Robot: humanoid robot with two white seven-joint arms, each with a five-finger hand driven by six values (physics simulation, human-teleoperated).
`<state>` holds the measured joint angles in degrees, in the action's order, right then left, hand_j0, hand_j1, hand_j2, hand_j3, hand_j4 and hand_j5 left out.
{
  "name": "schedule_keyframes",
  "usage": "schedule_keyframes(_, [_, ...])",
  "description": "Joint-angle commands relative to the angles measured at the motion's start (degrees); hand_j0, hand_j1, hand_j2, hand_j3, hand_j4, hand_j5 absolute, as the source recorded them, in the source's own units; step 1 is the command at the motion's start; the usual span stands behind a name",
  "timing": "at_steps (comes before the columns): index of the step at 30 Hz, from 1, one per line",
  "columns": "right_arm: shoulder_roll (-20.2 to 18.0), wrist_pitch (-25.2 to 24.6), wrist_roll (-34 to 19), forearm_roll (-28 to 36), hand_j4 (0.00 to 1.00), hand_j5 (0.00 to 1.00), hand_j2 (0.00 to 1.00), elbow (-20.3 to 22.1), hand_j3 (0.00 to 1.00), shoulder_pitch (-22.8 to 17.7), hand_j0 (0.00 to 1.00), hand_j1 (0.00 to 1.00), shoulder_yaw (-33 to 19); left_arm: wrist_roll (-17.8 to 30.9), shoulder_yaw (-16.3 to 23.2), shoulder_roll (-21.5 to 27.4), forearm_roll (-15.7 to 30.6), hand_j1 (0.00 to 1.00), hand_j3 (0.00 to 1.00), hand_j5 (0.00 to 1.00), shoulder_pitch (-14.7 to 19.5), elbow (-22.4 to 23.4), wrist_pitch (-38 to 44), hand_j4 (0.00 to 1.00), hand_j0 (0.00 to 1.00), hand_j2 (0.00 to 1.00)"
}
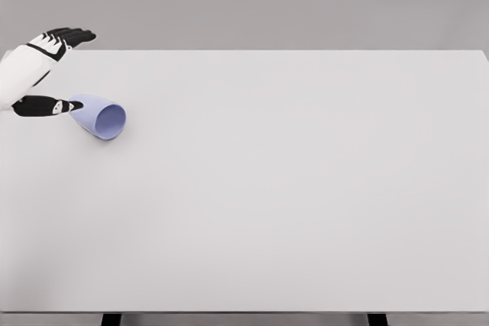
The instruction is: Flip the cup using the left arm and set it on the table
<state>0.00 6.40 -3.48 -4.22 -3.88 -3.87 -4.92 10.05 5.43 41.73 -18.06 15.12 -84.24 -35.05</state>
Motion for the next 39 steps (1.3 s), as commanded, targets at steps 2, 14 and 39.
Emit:
schedule_keyframes(2, [0.0,0.1,-0.04,-0.18,1.0,1.0,1.0,0.1,1.0,0.0,1.0,1.0,0.0,-0.03,0.02,0.19,0.39,1.0,1.0,1.0,0.0,-0.22,0.05,1.0,1.0,1.0])
schedule_keyframes(14, [0.0,0.02,-0.04,0.0,1.0,1.0,1.0,-0.07,1.0,-0.09,1.0,1.0,0.0,-0.03,0.11,3.27,-3.91,1.0,1.0,1.0,0.09,-0.22,0.05,1.0,1.0,1.0])
schedule_keyframes(39, [0.0,0.02,-0.04,0.0,1.0,1.0,1.0,-0.07,1.0,-0.09,1.0,1.0,0.0,2.42,10.31,7.93,-9.89,1.0,1.0,1.0,7.12,0.13,0.05,1.0,1.0,1.0])
